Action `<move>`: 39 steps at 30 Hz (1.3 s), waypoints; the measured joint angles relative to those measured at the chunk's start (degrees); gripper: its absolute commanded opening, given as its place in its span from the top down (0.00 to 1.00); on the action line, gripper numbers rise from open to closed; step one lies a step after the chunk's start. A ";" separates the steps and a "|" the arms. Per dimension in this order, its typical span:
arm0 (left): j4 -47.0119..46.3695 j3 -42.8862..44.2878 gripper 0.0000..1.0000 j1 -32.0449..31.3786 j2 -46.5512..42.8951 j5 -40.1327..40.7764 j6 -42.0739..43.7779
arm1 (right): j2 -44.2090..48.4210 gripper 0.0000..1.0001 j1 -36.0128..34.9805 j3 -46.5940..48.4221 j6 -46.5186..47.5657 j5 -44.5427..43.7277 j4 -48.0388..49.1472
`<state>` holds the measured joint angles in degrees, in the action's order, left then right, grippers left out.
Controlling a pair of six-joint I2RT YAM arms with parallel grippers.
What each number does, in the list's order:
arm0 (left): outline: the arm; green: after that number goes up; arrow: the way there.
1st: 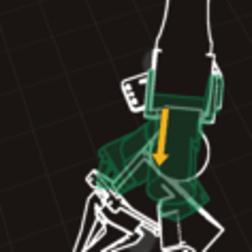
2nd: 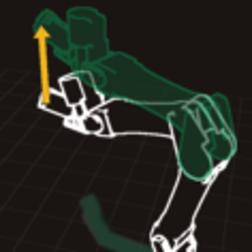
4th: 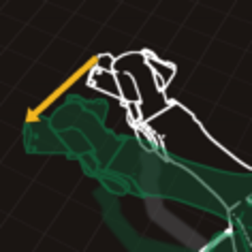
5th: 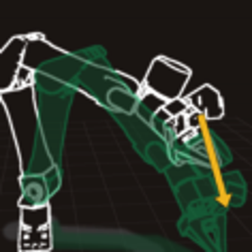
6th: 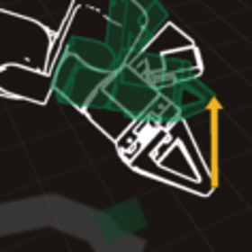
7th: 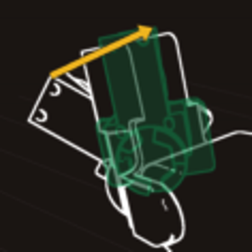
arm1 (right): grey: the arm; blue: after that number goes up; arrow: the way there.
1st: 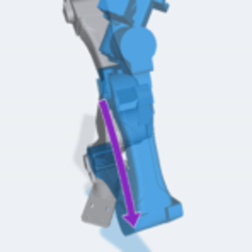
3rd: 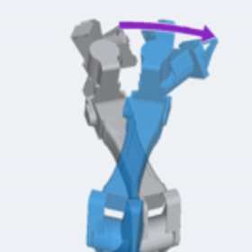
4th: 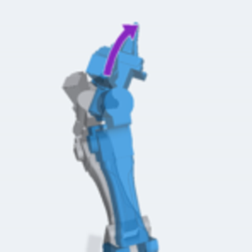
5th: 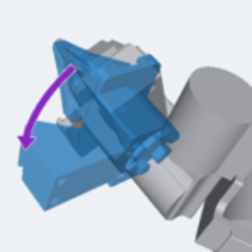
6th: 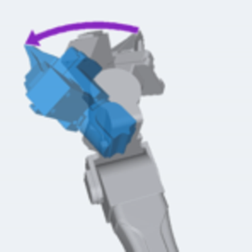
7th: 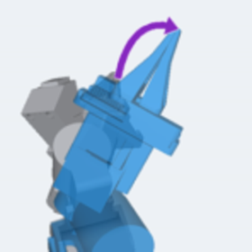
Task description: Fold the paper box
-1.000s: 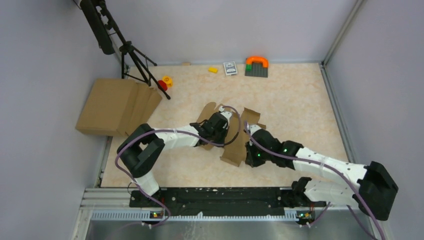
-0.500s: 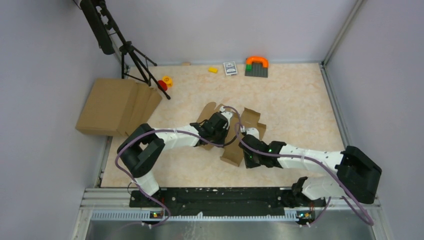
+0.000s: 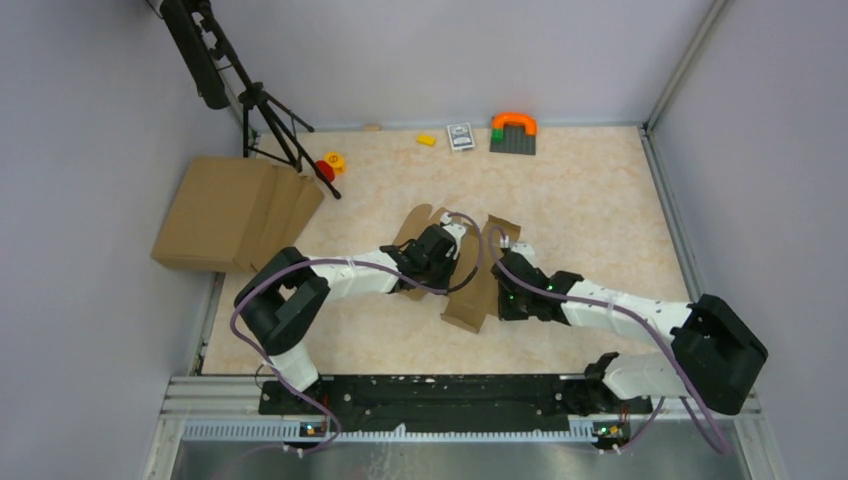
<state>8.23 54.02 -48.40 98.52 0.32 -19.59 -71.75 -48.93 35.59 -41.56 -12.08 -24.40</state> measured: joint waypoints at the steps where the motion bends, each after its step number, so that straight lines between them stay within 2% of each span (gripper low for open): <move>1: 0.00 0.00 1.00 0.00 0.00 -0.04 0.07 | -0.04 1.00 0.42 -0.13 0.02 0.57 0.07; 14: -0.59 -0.02 1.00 0.04 0.13 -1.16 0.31 | -6.91 1.00 3.32 0.42 2.32 5.70 6.73; 24: -0.61 -0.02 1.00 0.04 0.13 -1.18 0.37 | -5.46 1.00 4.42 5.53 5.11 2.75 -2.23; 34: -0.61 -0.02 1.00 0.04 0.13 -1.20 0.52 | -4.24 1.00 6.71 6.14 6.43 1.64 -3.43; 39: -0.63 -0.02 1.00 0.04 0.13 -1.29 0.55 | -7.50 1.00 7.69 6.08 7.34 1.42 -1.90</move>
<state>7.60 54.00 -48.36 98.65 -0.97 -19.05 -79.24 -41.23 41.67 -34.22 -10.66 -26.30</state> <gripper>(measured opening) 0.001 0.002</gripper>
